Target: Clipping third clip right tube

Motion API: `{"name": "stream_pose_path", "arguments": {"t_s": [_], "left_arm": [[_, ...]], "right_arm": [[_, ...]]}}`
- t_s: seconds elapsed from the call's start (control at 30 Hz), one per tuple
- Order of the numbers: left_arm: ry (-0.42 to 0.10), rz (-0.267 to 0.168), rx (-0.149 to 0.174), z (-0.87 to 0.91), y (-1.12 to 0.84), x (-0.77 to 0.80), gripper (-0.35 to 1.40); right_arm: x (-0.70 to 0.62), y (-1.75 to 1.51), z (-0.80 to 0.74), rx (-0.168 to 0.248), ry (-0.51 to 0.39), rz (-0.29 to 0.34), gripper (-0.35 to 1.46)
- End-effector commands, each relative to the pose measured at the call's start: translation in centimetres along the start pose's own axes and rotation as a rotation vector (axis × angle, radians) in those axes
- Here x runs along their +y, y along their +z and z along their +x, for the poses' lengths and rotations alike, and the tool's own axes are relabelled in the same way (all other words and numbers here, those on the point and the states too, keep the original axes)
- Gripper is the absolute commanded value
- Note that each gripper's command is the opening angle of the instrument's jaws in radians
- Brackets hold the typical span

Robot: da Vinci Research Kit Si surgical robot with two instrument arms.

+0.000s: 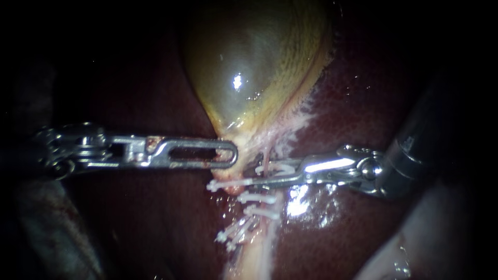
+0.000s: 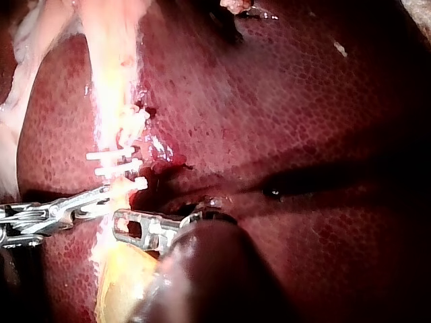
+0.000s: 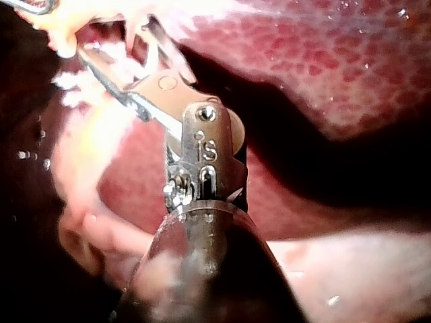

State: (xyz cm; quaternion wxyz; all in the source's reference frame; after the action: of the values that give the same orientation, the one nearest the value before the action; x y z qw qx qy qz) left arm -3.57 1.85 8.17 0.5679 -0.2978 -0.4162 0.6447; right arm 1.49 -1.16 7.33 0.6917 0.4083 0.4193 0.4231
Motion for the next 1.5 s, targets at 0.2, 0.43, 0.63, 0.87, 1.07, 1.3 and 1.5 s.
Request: {"name": "stream_pose_path", "arguments": {"t_s": [0.2, 0.43, 0.63, 0.87, 1.07, 1.3, 1.5], "left_arm": [[0.0, 0.0, 0.0, 0.0, 0.0, 0.0, -0.35], [0.0, 0.0, 0.0, 0.0, 0.0, 0.0, -0.35], [0.0, 0.0, 0.0, 0.0, 0.0, 0.01, -0.35], [0.0, 0.0, 0.0, -0.01, 0.0, 0.01, -0.35], [0.0, 0.0, 0.0, -0.01, 0.0, 0.01, -0.35], [0.0, 0.0, 0.0, -0.01, 0.0, 0.01, -0.35], [0.0, 0.0, 0.0, -0.01, 0.0, 0.01, -0.35]], "right_arm": [[0.02, 0.02, 0.01, -0.004, 0.001, 0.001, 0.42], [0.04, 0.04, 0.03, -0.011, 0.002, -0.004, 0.35], [0.04, 0.05, 0.04, -0.01, 0.008, -0.004, 0.21], [0.06, 0.06, 0.04, -0.036, -0.014, -0.011, -0.26], [0.07, 0.06, 0.04, -0.037, -0.02, -0.01, -0.35], [0.07, 0.05, 0.04, -0.038, -0.026, -0.01, -0.35], [0.07, 0.05, 0.04, -0.038, -0.027, -0.01, -0.35]]}}
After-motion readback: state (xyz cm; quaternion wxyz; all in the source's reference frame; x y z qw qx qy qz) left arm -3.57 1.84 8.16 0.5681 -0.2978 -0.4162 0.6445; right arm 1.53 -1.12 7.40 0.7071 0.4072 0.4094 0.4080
